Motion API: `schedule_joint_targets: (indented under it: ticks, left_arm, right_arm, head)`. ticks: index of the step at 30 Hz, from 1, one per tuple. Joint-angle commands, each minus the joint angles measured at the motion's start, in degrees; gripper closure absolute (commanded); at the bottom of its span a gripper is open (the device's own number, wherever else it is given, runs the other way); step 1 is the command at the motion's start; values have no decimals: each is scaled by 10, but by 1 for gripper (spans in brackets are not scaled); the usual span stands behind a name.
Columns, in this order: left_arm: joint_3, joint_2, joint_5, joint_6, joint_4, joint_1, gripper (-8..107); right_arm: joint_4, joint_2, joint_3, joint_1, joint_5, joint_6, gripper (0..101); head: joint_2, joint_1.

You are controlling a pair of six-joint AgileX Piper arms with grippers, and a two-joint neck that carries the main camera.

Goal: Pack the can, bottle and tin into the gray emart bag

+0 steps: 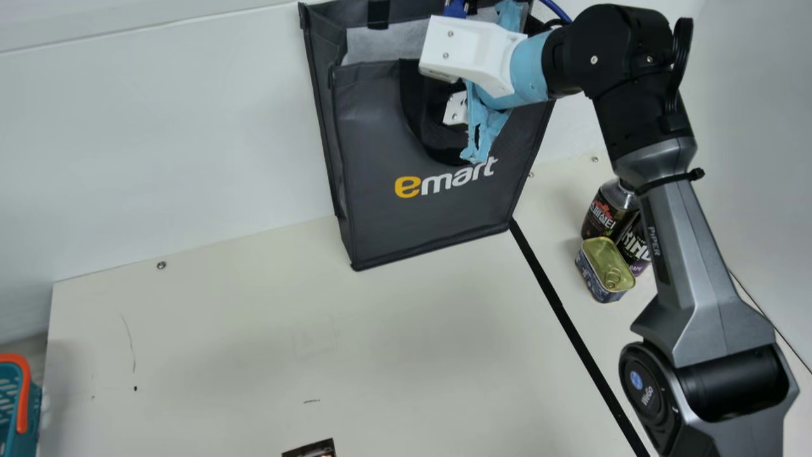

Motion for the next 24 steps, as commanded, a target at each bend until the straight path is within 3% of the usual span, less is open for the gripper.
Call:
schedule_joint_targets:
  ticks: [1,13,24]
  left_arm:
    - [0,0,0,0,0,0,9]
    - [0,0,0,0,0,0,9]
    - [0,0,0,0,0,0,9]
  right_arm:
    - [3,-4,1,0,1,0,101]
    - [-5,-56,29,7,1,14,101]
    - [-29,-129,83,32,-2,35,101]
  head:
    - [-1,-14]
    - [-1,-14]
    - [-1,-14]
